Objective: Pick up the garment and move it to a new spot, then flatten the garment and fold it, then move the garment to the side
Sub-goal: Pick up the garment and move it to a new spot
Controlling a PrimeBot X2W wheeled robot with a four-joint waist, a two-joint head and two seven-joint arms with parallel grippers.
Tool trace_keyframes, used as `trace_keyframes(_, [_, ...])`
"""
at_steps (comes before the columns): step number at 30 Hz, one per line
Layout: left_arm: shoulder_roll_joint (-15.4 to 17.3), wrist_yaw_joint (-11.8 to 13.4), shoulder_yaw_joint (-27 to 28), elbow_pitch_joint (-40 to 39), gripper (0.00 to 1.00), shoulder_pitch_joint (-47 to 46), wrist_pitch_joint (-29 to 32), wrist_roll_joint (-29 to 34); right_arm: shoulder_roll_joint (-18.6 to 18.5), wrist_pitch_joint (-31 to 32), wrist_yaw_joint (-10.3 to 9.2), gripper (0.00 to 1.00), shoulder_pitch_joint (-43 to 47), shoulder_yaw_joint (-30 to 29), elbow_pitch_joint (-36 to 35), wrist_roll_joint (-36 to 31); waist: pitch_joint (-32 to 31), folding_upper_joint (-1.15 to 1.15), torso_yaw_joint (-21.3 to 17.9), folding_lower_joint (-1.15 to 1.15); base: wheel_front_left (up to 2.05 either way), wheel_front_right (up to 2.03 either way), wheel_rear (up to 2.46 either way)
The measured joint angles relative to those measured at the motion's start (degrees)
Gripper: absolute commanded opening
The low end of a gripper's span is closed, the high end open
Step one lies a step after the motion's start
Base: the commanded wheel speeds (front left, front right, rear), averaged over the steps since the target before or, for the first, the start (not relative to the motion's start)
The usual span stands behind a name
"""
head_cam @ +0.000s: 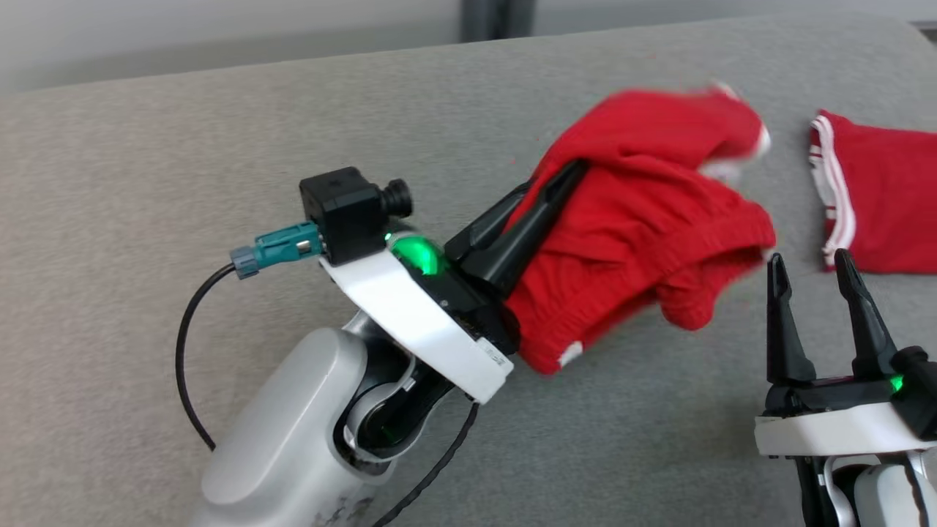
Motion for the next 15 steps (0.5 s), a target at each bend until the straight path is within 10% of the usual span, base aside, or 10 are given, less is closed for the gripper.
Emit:
trace_keyframes(5, [-0.43,1.24,0.41,6.51,0.00,5.22,4.09,-9.81,0.00,0.00,0.00,1.00,-0.02,-0.96,-0.13,2.16,1.49,0.00,-4.52,0.00,0.00,0.00,0.00])
trace_keyframes(12, [8.00,1.20,0.22,26.53,0.02,4.36,1.46,-2.26,0.04,0.00,0.00,1.00,-0.24,-0.41,0.15,3.83,4.17,0.00,-7.90,0.00,0.00,0.00,0.00])
trace_keyframes(14, [8.49,1.09,-0.09,30.14,1.00,2.29,-0.98,0.22,0.07,0.00,0.00,1.00,-0.21,-0.74,0.35,4.02,4.28,0.00,-7.88,0.00,0.00,0.00,0.00])
trace_keyframes(15, [8.49,1.09,-0.09,30.14,1.00,2.29,-0.98,0.22,0.07,0.00,0.00,1.00,-0.21,-0.74,0.35,4.02,4.28,0.00,-7.88,0.00,0.00,0.00,0.00])
